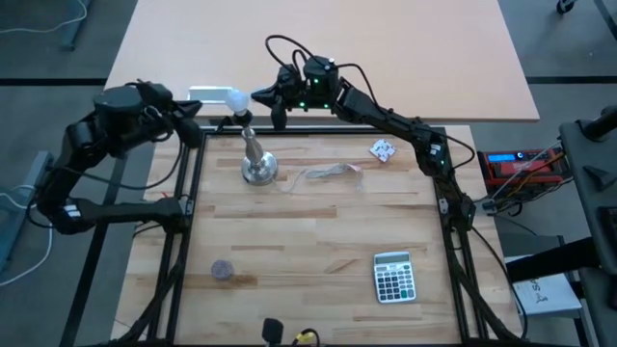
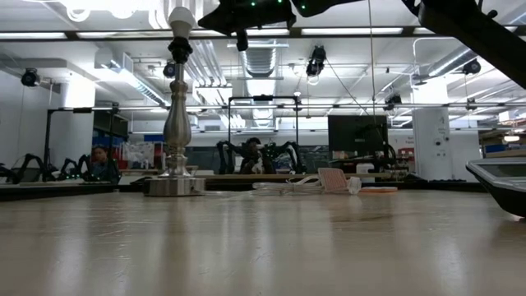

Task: Screw lightbulb
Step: Insert the lightbulb into the lamp

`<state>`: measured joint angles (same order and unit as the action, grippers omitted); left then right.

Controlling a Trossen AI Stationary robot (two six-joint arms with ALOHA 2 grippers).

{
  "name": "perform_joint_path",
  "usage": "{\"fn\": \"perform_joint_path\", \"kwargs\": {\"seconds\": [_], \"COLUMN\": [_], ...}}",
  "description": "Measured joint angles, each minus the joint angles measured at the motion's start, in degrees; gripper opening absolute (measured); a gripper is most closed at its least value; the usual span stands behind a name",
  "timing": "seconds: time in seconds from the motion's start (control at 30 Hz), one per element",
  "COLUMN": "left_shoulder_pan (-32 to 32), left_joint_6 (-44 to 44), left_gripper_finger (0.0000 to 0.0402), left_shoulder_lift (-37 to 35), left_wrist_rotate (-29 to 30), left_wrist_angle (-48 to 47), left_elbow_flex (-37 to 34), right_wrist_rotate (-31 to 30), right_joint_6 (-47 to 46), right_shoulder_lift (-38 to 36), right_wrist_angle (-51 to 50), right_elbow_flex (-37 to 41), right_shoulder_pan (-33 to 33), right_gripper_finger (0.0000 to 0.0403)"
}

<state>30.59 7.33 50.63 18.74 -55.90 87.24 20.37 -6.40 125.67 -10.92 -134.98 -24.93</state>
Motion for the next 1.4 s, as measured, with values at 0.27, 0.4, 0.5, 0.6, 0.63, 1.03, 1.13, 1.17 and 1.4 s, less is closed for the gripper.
{"fn": "perform_joint_path", "kwargs": {"seconds": [0.27, 0.4, 0.5, 0.6, 0.63, 1.03, 1.13, 1.17, 1.4], "left_shoulder_pan": [0.0, 0.0, 0.0, 0.0, 0.0, 0.1, 0.1, 0.0, 0.0], "left_joint_6": [0.7, 0.6, 0.5, 0.5, 0.4, -5.4, -5.4, -5.4, -4.7], "left_gripper_finger": [0.002, 0.002, 0.002, 0.002, 0.002, 0.002, 0.002, 0.002, 0.002], "left_shoulder_lift": [3.2, 5.3, 6.5, 7.6, 8.0, 11.6, 12.0, 12.1, 11.3], "left_wrist_rotate": [-0.4, -2.8, -2.9, -2.8, -2.7, 4.7, 4.8, 4.4, 4.2], "left_wrist_angle": [0.0, 0.1, 0.2, 0.3, 0.3, 4.2, 4.7, 4.8, 4.6], "left_elbow_flex": [0.0, 0.0, -0.1, -0.1, -0.1, -0.1, -0.1, -0.1, -0.1], "right_wrist_rotate": [-0.4, 1.9, 1.9, -0.7, -1.3, 0.7, 2.6, 3.0, 2.3], "right_joint_6": [-4.1, -4.2, -4.2, -3.9, -3.3, -2.4, -1.1, -1.0, -1.0], "right_shoulder_lift": [0.0, 0.0, 0.0, 0.0, 0.0, 0.0, 0.0, 0.0, 0.0], "right_wrist_angle": [-0.9, -1.2, -1.2, -1.2, -0.9, 0.1, 0.1, 0.1, -0.5], "right_elbow_flex": [0.0, 0.0, 0.0, 0.0, 0.0, 0.0, 0.0, 0.0, 0.0], "right_shoulder_pan": [0.0, 0.0, 0.1, 0.2, 0.1, 1.1, 1.7, 1.9, 1.9], "right_gripper_finger": [0.0, 0.0, 0.0, 0.0, 0.0, 0.0, 0.0, 0.0, 0.0]}}
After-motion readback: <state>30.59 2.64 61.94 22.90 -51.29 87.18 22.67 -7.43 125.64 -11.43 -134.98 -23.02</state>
